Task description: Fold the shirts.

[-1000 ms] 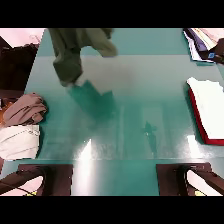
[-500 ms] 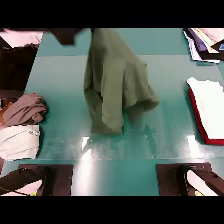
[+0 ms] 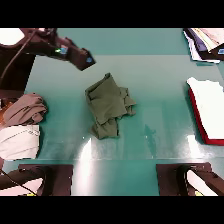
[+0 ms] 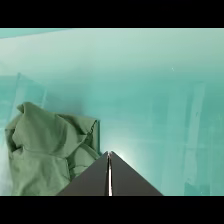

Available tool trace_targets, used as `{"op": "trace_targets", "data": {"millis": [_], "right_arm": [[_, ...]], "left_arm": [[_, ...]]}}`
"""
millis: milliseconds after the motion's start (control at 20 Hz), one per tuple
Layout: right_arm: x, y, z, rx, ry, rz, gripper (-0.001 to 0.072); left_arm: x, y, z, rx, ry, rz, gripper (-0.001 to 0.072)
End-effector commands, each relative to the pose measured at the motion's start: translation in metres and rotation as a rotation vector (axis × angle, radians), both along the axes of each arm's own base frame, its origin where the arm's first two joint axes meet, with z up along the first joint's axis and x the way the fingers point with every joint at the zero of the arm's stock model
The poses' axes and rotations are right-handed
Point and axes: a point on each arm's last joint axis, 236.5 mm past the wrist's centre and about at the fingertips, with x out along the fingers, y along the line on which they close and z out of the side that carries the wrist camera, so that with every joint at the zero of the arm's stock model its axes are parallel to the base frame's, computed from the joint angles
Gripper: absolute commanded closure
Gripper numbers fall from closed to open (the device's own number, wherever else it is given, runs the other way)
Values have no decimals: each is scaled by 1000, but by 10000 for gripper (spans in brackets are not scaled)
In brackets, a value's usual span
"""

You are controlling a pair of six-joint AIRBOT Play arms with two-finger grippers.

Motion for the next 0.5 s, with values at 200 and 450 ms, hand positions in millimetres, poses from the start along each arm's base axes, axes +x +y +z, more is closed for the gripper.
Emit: {"op": "trace_targets", "data": {"millis": [200,450], "right_arm": [[8,-1,-16,6,55,7,687],[12,0,-33,10,118,20,687]], "left_arm": [[-95,26,-134,-39,586,69,44],[-180,-20,-235,-90,799,67,44]]}}
